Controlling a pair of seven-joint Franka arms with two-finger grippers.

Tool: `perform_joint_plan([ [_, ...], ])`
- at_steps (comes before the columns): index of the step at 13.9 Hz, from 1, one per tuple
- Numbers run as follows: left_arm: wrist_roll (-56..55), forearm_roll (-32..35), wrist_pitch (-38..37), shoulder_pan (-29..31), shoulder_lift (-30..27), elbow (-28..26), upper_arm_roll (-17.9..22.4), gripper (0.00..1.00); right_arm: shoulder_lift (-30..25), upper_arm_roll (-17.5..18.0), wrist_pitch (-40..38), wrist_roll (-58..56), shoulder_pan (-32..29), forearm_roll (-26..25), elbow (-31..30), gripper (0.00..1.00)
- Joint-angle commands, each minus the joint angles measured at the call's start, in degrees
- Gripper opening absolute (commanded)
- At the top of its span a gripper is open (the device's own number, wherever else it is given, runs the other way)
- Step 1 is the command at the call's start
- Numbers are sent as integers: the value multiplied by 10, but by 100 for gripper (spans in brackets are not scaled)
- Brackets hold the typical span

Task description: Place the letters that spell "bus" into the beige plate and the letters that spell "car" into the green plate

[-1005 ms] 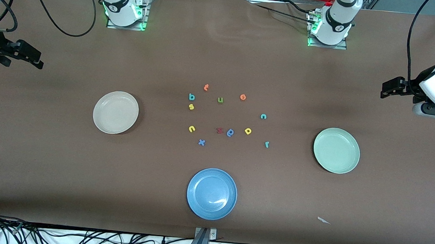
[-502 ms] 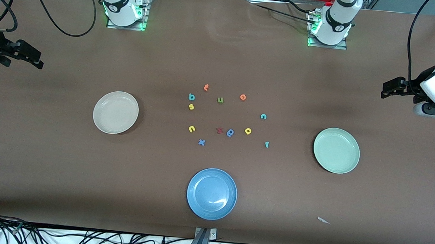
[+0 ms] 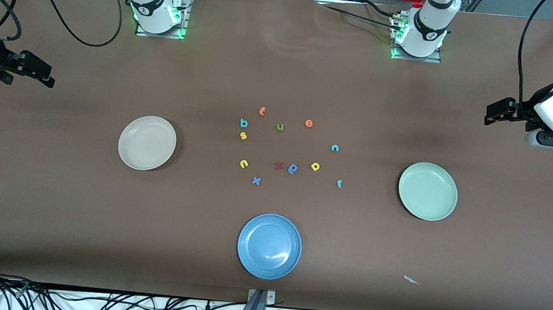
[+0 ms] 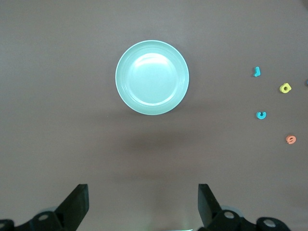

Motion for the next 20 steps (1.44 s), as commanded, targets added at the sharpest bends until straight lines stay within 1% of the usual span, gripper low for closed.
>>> perform_joint_plan([
  [1, 13, -9, -10, 3, 8, 18, 0, 100, 5, 0, -10, -6, -2, 5, 14, 100],
  [18, 13, -9, -10, 3, 9, 17, 0, 100, 5, 0, -8, -5, -2, 4, 14, 100],
  [20, 12, -9, -10, 2, 10, 17, 0, 100, 22, 3, 1, -2, 2, 0, 28, 100],
])
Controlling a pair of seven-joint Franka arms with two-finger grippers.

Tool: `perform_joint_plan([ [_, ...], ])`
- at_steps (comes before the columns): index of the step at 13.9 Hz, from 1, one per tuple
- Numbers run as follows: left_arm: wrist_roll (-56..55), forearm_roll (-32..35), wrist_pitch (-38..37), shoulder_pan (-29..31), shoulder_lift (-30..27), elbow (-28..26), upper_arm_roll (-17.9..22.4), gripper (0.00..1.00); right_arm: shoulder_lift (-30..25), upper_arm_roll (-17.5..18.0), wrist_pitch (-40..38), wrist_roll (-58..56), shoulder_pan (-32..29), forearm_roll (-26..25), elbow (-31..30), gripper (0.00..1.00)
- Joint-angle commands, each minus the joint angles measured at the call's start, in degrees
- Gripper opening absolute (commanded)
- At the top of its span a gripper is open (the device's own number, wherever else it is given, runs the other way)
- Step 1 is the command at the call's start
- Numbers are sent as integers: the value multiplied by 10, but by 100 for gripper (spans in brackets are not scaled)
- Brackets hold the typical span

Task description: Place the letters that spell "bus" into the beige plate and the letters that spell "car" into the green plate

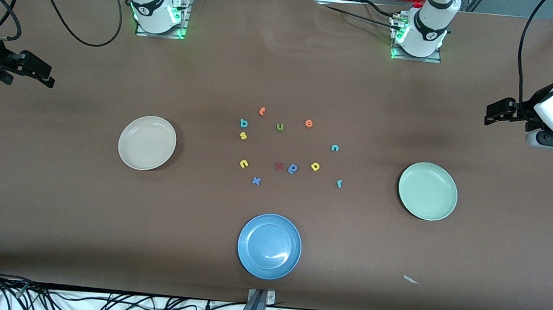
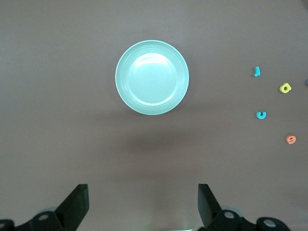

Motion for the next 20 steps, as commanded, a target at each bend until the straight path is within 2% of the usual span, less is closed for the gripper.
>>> perform_joint_plan([
  [1, 12, -8, -10, 2, 9, 17, -1, 100, 25, 8, -8, -1, 4, -1, 39, 100],
  [8, 12, -8, -9, 0, 28, 17, -1, 100, 27, 13, -11, 0, 5, 5, 36, 100],
  [13, 12, -7, -8, -3, 33, 17, -1, 100, 76, 20, -54, 5, 38, -1, 34, 100],
  [15, 12, -7, -6, -4, 35, 17, -2, 100, 109, 20, -39, 6, 67, -1, 35, 100],
  [17, 7, -8, -3, 2, 80, 26, -1, 100, 142, 21, -1, 25, 91, 1, 33, 100],
  [20, -1, -16, 10, -15, 89, 35, -3, 100, 193, 21, 66, 167, 142, -1, 34, 100],
])
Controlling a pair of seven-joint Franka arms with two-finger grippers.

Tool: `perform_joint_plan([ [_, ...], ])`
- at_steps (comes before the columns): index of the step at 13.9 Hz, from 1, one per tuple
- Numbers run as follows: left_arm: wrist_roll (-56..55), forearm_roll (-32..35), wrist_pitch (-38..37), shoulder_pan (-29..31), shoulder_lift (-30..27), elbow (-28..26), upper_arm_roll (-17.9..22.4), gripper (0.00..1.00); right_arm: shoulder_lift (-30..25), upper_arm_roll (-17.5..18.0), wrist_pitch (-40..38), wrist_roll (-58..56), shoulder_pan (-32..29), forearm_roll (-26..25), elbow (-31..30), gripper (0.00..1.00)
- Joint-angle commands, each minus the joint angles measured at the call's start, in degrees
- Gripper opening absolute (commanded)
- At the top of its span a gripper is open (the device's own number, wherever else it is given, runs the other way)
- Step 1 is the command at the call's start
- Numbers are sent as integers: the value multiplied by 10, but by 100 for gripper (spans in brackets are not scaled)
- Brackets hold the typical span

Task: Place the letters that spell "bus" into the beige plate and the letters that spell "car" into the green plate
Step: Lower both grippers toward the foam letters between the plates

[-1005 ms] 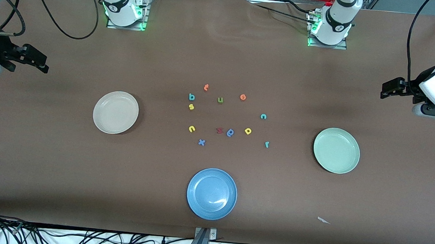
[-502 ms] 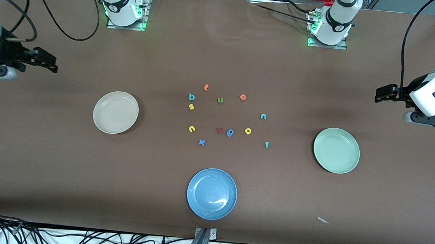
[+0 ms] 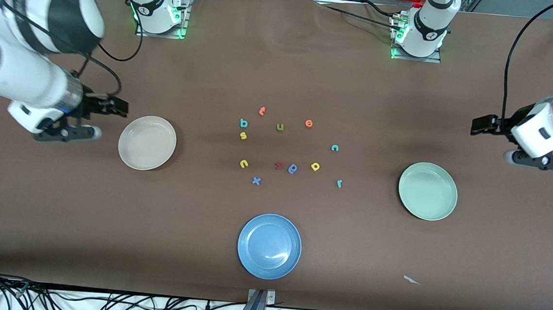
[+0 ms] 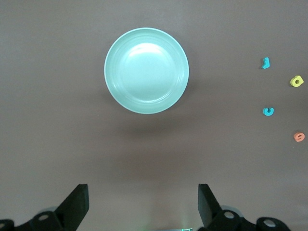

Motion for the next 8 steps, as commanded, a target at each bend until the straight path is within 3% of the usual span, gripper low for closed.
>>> perform_joint_plan([
  [1, -2, -30, 4, -10, 23, 28, -1, 100, 47, -1, 45, 117, 49, -1, 14, 100],
  [4, -7, -65, 44, -12, 57, 28, -1, 100, 88, -1, 92, 239, 104, 4, 14, 100],
  [8, -72, -61, 79, -61, 79, 21, -6, 100, 141, -1, 154, 341, 170, 6, 14, 100],
])
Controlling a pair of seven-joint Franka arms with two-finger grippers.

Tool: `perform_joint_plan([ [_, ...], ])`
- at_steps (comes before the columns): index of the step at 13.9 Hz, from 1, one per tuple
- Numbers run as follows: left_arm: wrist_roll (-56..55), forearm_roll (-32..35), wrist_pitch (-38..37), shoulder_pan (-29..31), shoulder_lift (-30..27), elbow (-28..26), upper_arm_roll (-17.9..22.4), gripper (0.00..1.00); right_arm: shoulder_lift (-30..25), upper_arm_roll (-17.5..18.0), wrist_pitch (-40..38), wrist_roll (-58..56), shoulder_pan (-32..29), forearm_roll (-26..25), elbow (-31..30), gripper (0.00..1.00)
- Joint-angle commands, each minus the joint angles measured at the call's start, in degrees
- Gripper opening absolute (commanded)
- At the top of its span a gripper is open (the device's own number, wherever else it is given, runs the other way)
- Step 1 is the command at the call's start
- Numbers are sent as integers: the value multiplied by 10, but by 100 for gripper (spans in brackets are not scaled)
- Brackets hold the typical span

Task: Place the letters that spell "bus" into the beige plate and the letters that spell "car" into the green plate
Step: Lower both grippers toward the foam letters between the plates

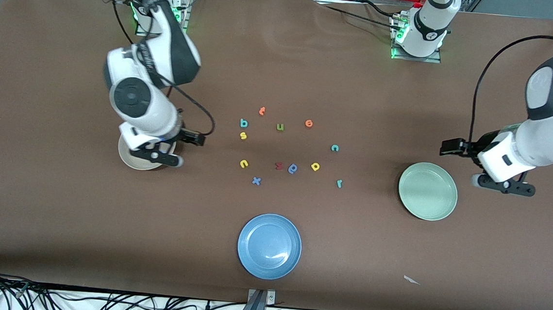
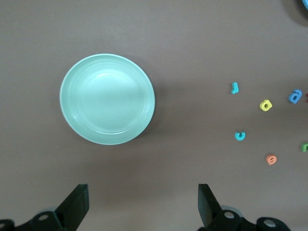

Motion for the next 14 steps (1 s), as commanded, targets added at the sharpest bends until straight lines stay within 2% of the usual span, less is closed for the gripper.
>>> perform_joint_plan([
  [1, -68, -5, 12, -46, 26, 12, 1, 100, 39, -5, 34, 52, 32, 5, 13, 100],
  [5, -146, -5, 51, -93, 47, 5, 0, 100, 82, -3, 56, 68, 58, 17, 11, 99],
  [7, -169, -5, 96, -115, 46, -27, 0, 100, 101, -3, 75, 69, 71, 59, 11, 92],
  [8, -182, -5, 126, -125, 46, -43, 0, 100, 108, -3, 96, 72, 80, 64, 11, 87],
  [10, -233, -4, 194, -147, 46, -82, 0, 100, 119, -3, 104, 74, 89, 65, 11, 71],
  [14, -267, 23, 306, -190, 47, -159, 0, 100, 126, -2, 107, 92, 108, 75, -10, 61],
])
